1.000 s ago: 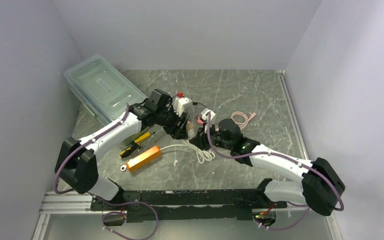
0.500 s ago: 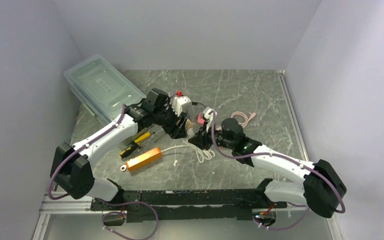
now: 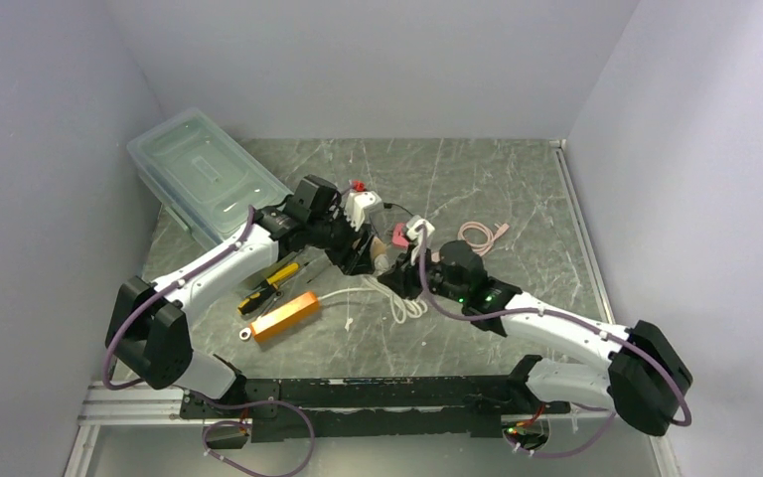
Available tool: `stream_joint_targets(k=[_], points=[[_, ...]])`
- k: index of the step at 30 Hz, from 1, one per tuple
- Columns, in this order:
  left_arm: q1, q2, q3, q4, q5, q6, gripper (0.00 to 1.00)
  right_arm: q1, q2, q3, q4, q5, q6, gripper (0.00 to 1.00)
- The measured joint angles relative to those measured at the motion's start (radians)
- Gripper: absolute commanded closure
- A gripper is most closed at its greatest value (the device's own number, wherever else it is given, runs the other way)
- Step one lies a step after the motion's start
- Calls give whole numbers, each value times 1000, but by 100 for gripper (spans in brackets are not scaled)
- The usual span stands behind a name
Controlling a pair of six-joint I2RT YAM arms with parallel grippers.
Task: Pull the plug off the socket
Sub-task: Remove the plug from the socket.
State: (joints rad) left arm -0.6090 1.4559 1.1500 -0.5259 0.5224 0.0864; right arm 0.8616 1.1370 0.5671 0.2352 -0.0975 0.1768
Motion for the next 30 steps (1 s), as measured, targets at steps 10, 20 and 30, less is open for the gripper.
stream_joint_targets(k=[10,20,30], points=[[1,-12,2,64,85,22,100,-234,-23,-43,104,-462,90,100],[-3,-21,3,54,42,2,100,-182,-58,-59,106,-346,84,100],[7,9,6,2,2,-89,100,107,-73,-57,42,228,-35,100]])
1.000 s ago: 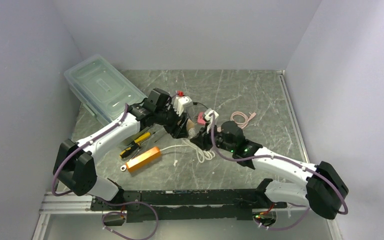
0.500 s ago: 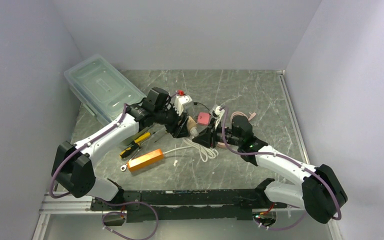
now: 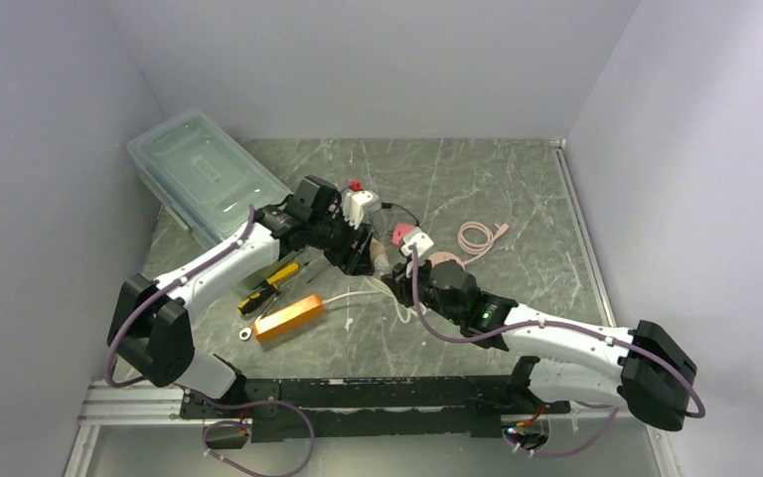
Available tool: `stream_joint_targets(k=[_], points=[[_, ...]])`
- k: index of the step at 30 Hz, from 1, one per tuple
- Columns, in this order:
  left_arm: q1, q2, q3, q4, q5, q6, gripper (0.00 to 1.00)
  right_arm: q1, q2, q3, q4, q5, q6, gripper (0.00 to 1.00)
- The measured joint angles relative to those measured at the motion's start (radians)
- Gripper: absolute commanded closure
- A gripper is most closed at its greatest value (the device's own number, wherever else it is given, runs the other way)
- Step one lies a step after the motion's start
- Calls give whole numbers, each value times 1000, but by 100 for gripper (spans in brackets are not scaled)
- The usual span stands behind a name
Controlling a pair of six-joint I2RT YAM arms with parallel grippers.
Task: Pull the plug off the socket
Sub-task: Remove the plug from the socket.
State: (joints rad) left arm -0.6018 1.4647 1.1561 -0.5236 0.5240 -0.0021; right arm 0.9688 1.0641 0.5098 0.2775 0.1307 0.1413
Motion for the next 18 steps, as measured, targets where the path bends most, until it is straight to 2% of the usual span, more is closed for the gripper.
stream_joint_targets(k=[3,6,9,14,18], points=[[8,12,0,-7,-8,-19,100,29,26,11,-8,72,-10,100],[11,13,0,-5,-13,-23,100,27,36,26,-24,95,-7,70],[13,13,5,-3,-58,-26,100,0,34,35,-42,76,-1,48],[54,23,5,-30,-177,-32,100,-42,44,47,-67,64,1,41],[60,39,5,-31,-195,-51,100,-42,86,71,-68,21,1,40]])
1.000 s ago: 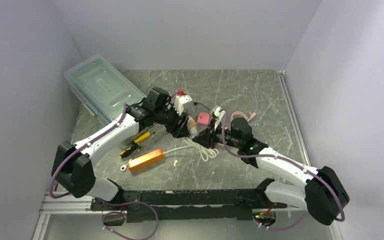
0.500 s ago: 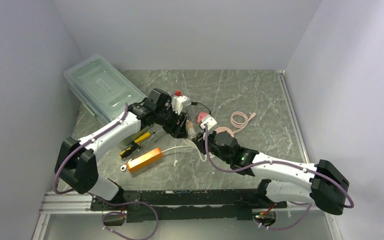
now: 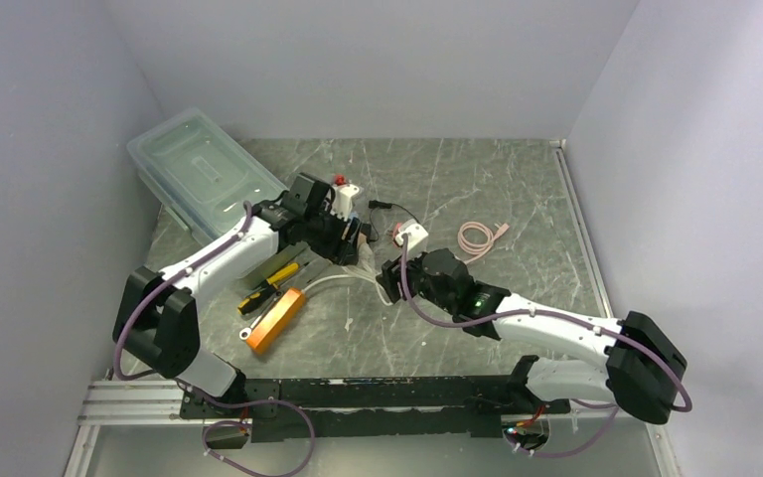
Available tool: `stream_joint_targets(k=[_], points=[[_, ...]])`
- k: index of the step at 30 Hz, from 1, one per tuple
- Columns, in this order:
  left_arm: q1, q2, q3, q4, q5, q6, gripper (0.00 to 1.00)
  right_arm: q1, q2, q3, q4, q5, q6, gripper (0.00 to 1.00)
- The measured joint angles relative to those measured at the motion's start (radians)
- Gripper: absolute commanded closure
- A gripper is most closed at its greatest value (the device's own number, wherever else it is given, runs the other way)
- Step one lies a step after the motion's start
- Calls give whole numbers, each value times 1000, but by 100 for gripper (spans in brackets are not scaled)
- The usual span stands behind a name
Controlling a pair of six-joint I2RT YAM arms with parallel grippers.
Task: Pull the plug off the socket
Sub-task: Remove the plug from the socket.
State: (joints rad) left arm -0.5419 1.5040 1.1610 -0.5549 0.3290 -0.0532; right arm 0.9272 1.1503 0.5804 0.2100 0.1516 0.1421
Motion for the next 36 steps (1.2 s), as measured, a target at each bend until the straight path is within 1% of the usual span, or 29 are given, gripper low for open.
stream_joint_targets(k=[1,4,6,14,20,23,30,32,33,34,36], points=[[-4,6,0,-1,0,-5,100,0,10,3,0,-9,0,41],[-24,21,0,0,-5,-14,100,2,34,12,-1,-31,1,51],[-48,31,0,-1,-13,-14,100,3,51,23,-5,-33,6,52],[-113,55,0,-5,-24,-14,100,3,97,52,-24,-34,15,54],[-119,55,0,-4,-24,-11,100,3,145,67,-39,-42,19,56],[-119,55,0,-4,-22,-9,100,3,171,80,-47,-46,21,59],[-130,55,0,-4,-3,21,100,-8,177,82,-49,-50,35,59],[-138,55,0,-3,-4,43,100,-11,176,82,-53,-59,42,66],[-140,55,0,-2,-5,52,100,-14,176,82,-54,-64,45,73],[-142,55,0,1,-5,61,100,-17,175,82,-56,-75,50,87],[-143,55,0,8,-6,75,100,-31,168,80,-67,-90,59,100]])
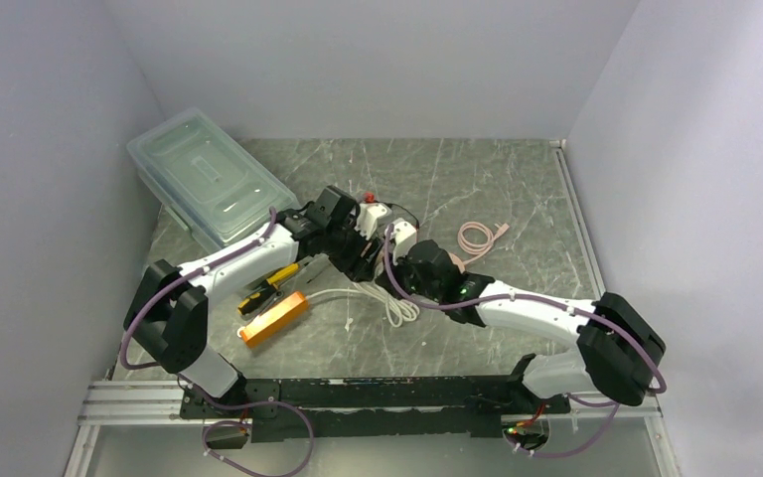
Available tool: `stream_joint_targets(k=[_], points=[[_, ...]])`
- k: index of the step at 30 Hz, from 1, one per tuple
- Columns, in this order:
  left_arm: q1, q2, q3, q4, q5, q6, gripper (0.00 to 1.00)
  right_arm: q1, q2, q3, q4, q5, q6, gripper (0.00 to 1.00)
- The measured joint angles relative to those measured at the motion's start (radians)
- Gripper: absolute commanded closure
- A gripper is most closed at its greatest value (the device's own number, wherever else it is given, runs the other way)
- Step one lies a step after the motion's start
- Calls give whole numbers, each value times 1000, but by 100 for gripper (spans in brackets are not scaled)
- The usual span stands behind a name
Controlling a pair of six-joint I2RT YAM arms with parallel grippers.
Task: Pull the plug off the socket
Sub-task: Remove the plug from the socket.
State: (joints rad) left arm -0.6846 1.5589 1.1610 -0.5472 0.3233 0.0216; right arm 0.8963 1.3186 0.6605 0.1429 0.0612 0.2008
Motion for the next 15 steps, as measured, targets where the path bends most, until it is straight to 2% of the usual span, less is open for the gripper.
stream_joint_targets(k=[6,15], points=[[-8,-5,1,27,18,12,100,-48,-49,-31,4,-68,19,100],[-3,-59,1,61,95,59,100,-208,-120,-74,58,-354,34,100]])
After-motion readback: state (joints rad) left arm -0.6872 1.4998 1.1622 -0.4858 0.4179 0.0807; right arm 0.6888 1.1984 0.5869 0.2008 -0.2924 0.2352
